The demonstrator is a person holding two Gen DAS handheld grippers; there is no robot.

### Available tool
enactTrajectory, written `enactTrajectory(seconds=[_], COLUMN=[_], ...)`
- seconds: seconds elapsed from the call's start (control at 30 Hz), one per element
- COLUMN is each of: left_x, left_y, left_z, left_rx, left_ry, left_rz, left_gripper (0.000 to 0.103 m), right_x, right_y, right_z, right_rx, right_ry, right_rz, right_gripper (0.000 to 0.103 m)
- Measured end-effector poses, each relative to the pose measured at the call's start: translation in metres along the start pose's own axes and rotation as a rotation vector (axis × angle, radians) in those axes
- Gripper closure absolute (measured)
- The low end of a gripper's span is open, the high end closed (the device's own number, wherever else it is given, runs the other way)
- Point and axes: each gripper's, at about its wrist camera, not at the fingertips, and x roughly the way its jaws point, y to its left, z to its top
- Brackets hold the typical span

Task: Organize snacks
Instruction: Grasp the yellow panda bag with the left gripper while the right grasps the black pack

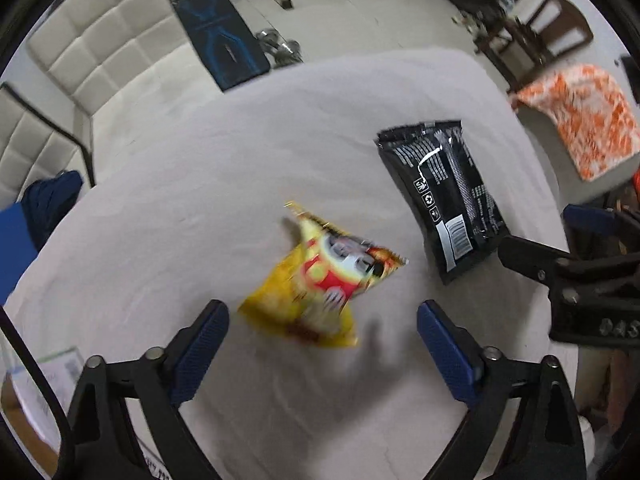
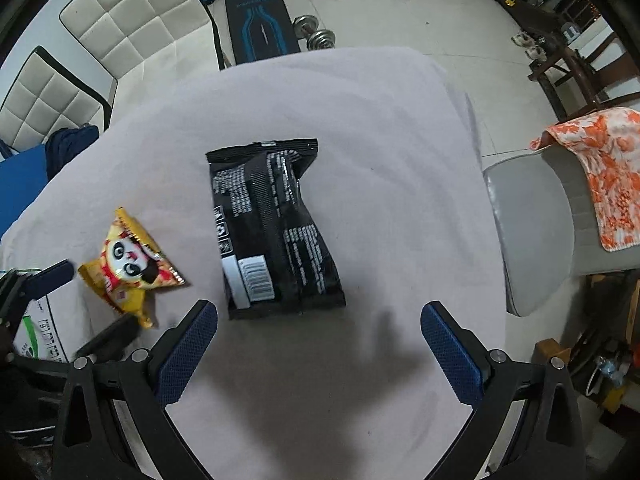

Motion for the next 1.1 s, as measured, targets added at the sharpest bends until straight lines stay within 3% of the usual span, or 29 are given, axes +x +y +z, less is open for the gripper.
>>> enactTrajectory(seconds=[0.03,0.1,0.13,0.3,0.4,0.5,0.57,0.8,0.93,1.0,1.1], left_x=[0.006,0.017,0.021,0.029,0.023,0.021,0.022,0.028,0.031,0.032,0.034], left_y=[-0.002,-0.003,-0.003,0.004,0.021,0.046,0.054,0.047,0.036,0.028,0.017], left_z=[0.004,0.012,0.014,0.020,0.014,0.004,-0.002,-0.007,-0.003,-0.003,-0.003], left_rx=[0.004,-0.012,-0.024,-0.085,-0.200,-0.349,-0.398,-0.321,-0.249,-0.223,-0.196], left_ry=[0.012,0.040,0.051,0.065,0.050,0.055,0.055,0.072,0.078,0.076,0.065], left_rz=[-0.004,-0.014,-0.016,-0.011,-0.009,-0.064,-0.112,-0.130,-0.066,-0.038,-0.006], left_gripper=[0.018,0.038,0.043,0.048,0.049,0.049,0.048,0.048,0.049,0.054,0.058], right_x=[0.004,0.012,0.015,0.024,0.036,0.053,0.065,0.076,0.077,0.076,0.073], right_y=[-0.003,-0.006,-0.007,-0.002,0.007,0.017,0.022,0.035,0.042,0.045,0.053], right_z=[0.004,0.010,0.014,0.028,0.037,0.044,0.046,0.047,0.047,0.049,0.047], right_rx=[0.002,0.007,0.012,0.036,0.031,0.028,0.020,-0.023,-0.036,-0.035,-0.052], right_ry=[0.007,0.018,0.025,0.047,0.074,0.123,0.148,0.169,0.170,0.163,0.157], right_rz=[0.007,0.017,0.028,0.077,0.079,0.067,0.060,-0.006,-0.047,-0.045,-0.060], right_gripper=[0.000,0.002,0.002,0.004,0.007,0.018,0.018,0.020,0.030,0.043,0.049])
